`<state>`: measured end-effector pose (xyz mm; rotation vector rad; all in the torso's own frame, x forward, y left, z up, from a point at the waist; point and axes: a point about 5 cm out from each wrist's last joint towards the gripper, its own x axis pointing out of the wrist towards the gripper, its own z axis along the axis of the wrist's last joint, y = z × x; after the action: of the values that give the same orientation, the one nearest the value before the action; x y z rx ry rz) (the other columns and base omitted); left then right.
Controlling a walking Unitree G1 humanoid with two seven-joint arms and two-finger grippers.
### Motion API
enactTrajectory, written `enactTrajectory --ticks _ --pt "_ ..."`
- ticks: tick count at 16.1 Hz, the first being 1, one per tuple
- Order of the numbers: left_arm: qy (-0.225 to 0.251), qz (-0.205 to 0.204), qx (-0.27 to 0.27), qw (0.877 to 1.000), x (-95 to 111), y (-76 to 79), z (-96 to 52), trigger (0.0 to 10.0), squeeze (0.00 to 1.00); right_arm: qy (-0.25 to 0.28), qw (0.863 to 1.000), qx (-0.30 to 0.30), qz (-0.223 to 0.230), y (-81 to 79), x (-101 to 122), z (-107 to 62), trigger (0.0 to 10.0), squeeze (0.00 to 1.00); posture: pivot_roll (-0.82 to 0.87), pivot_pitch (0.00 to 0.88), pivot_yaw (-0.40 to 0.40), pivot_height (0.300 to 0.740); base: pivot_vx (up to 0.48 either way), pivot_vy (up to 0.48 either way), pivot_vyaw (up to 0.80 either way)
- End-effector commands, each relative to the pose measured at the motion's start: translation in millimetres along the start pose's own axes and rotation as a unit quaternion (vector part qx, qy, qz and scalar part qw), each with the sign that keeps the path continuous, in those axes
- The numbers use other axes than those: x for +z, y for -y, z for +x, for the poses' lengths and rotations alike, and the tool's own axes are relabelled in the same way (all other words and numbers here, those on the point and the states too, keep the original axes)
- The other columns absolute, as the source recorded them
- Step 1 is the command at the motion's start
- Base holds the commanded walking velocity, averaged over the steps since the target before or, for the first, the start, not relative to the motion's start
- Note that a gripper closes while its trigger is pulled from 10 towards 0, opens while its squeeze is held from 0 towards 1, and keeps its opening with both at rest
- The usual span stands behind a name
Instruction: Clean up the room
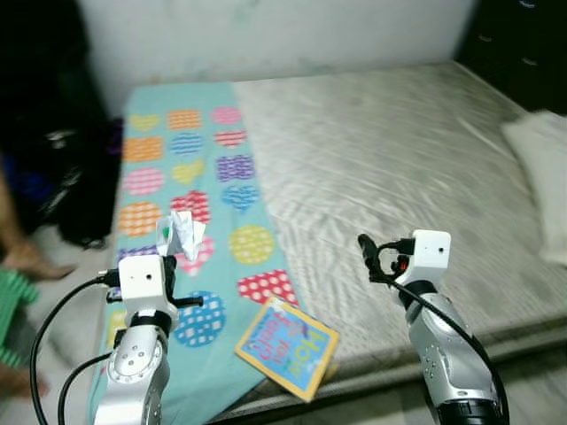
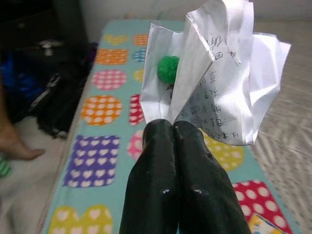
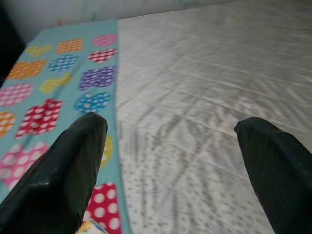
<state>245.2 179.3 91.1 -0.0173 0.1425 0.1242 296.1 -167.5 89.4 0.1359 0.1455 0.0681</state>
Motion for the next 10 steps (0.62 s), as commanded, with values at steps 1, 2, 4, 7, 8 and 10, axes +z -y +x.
enactTrajectory --ticks 1,2,4,7,8,10 --pt "-0.009 0.001 0.001 1.000 -2.7 -1.5 -0.5 0.0 0.00 -0.004 1.000 -0.003 0.005 1.7 -1.9 -0.3 10.0 0.00 -0.11 0.000 0.006 0.740 0.000 0.000 -0.41" --pt "-0.009 0.000 0.001 1.000 -2.9 -1.5 -0.3 0.0 0.00 -0.005 1.000 -0.003 0.003 2.3 -2.6 -0.5 10.0 0.00 -0.11 0.000 0.005 0.740 0.000 0.000 -0.41" --pt "-0.010 0.000 0.002 1.000 -3.1 -1.3 -0.4 0.0 0.00 -0.004 1.000 -0.004 -0.002 2.7 -2.8 -0.7 10.0 0.00 -0.11 0.000 0.005 0.740 0.000 0.000 0.00" --pt "-0.012 0.000 0.002 1.000 -4.3 -1.1 0.4 0.0 0.00 -0.003 1.000 -0.003 -0.005 2.0 -3.1 -0.2 10.0 0.00 -0.11 0.000 0.003 0.740 0.000 0.000 0.00" --pt "-0.013 -0.001 0.002 1.000 -4.5 -0.9 0.6 0.0 0.00 -0.003 1.000 0.002 -0.013 1.4 -2.7 0.6 10.0 0.00 -0.11 0.000 0.001 0.740 0.000 0.000 0.54" --pt "-0.012 -0.002 0.002 1.000 -4.6 -0.6 1.6 0.0 0.00 -0.002 0.999 0.014 -0.030 -1.9 -2.0 1.8 10.0 0.00 -0.11 0.000 -0.001 0.740 0.000 0.000 0.80"
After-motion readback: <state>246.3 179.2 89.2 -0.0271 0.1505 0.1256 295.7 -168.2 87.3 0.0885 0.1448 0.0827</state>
